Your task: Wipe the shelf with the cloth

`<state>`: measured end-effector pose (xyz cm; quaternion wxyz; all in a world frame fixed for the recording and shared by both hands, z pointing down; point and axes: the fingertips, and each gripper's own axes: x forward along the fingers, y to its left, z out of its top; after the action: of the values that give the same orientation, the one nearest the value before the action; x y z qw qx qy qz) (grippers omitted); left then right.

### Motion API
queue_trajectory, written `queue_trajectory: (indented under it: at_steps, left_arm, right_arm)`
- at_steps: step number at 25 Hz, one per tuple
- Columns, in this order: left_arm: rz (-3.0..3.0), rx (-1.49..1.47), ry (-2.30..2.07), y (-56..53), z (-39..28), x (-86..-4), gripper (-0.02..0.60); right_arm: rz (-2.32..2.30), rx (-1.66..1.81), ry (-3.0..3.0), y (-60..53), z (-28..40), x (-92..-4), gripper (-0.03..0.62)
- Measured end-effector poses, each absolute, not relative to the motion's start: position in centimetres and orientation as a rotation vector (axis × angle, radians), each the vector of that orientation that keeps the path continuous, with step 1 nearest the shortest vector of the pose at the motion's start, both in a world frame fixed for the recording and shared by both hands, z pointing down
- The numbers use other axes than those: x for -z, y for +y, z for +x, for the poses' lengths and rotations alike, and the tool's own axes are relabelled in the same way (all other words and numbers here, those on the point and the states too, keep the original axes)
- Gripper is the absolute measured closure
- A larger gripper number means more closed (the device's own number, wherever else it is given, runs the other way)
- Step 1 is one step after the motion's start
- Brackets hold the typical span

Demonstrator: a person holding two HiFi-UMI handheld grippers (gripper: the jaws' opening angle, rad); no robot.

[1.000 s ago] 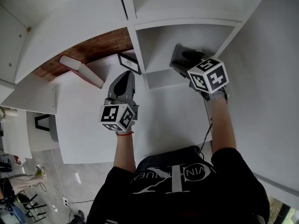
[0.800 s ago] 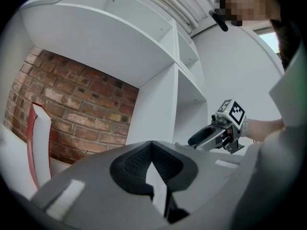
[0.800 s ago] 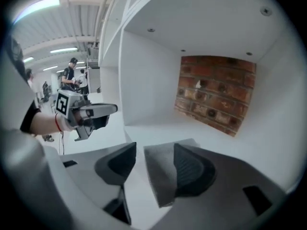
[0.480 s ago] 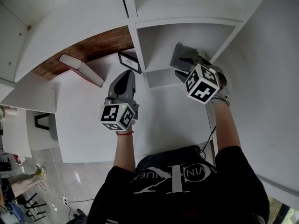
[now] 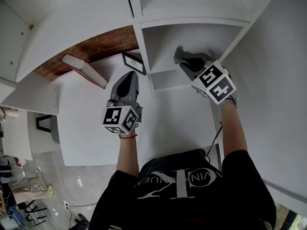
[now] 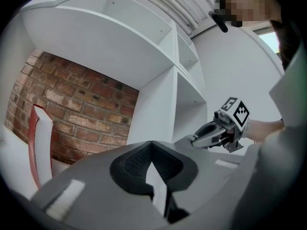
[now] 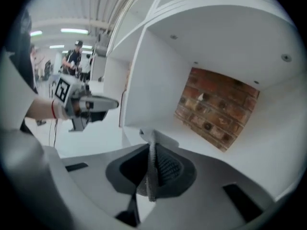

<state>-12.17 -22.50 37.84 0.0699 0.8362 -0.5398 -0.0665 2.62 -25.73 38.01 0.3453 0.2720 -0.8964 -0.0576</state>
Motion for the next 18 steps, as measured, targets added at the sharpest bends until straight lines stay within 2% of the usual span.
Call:
queue_trajectory:
  at_steps: [3,8,13,18]
  left_arm:
    - [2.512,0.195,-1.637,-22.4,-12.4,-37.7,0.572]
    - [2.504,0.186,-1.662,-22.0,-12.9,-37.4,0.572]
    - [2.493,0.178,-1.693,-21.8,-13.9,-37.2,0.572]
    - [2.484,0.167,-1.716,-21.6,-14.6,-37.0,0.572]
  right_arm:
    - [0.701,0.098,-2.521,-26.4,-0.5,-35.4,0.563]
    - [0.507,0.265,-2.5,-27.0,-5.9,-35.6,0.563]
    - [0.486,0.419,-2.469,-29.0,-7.3,-35.1,0.563]
    - [0.589,0.591,-2.531,-30.5,-7.7,-31.0,0.563]
